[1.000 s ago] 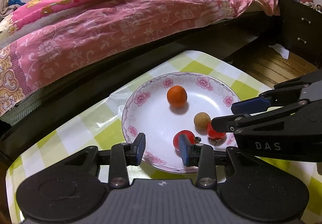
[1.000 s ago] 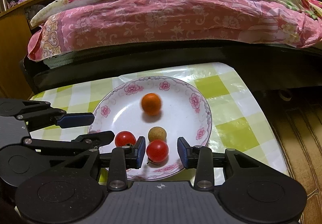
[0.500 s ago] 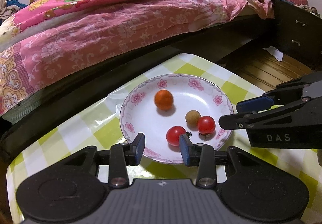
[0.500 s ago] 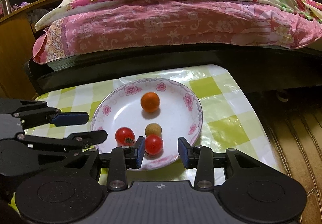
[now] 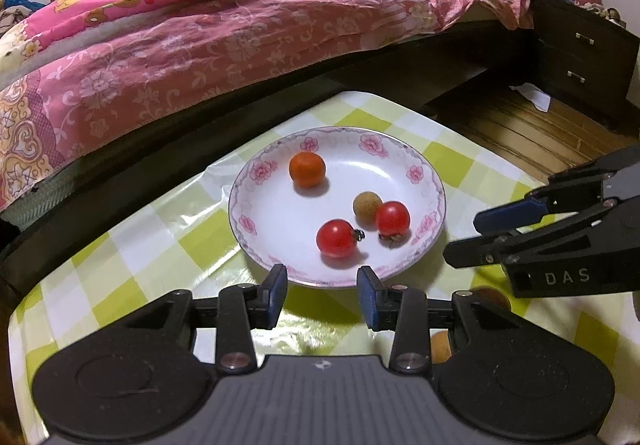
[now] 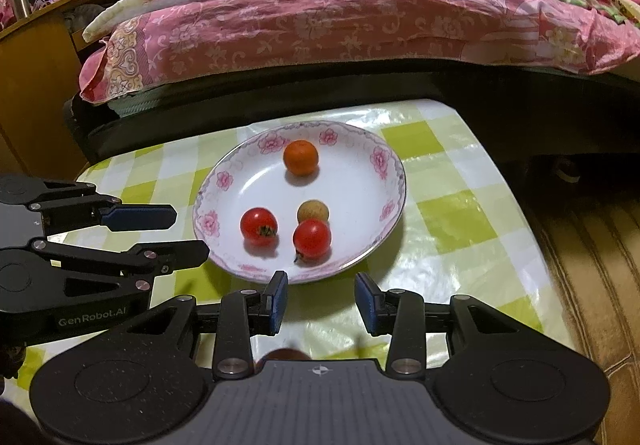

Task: Organize fruits
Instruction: 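Move both tools back toward the large dark tomato and an orange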

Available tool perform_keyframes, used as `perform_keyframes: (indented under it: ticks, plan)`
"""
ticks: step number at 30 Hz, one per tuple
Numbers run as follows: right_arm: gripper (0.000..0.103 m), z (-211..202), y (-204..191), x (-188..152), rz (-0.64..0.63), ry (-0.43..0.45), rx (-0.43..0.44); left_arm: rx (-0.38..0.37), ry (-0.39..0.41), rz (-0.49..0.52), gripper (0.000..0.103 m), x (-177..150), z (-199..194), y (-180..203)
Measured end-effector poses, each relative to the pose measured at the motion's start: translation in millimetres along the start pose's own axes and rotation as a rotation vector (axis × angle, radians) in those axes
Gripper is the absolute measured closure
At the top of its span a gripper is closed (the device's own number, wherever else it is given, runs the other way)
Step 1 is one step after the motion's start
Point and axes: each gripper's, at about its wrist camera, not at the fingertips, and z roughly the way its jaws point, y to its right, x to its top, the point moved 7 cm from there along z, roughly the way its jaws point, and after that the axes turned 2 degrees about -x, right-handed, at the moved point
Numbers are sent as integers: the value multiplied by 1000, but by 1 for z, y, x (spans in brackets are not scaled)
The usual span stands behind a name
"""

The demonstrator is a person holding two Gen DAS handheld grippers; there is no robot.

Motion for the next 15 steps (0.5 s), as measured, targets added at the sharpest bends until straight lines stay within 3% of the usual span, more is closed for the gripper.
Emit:
perform_keyframes:
  ticks: [15]
  plan:
    - [59, -5, 1, -31, 68, -88, 80, -11, -60, -15, 57, -39, -27, -7]
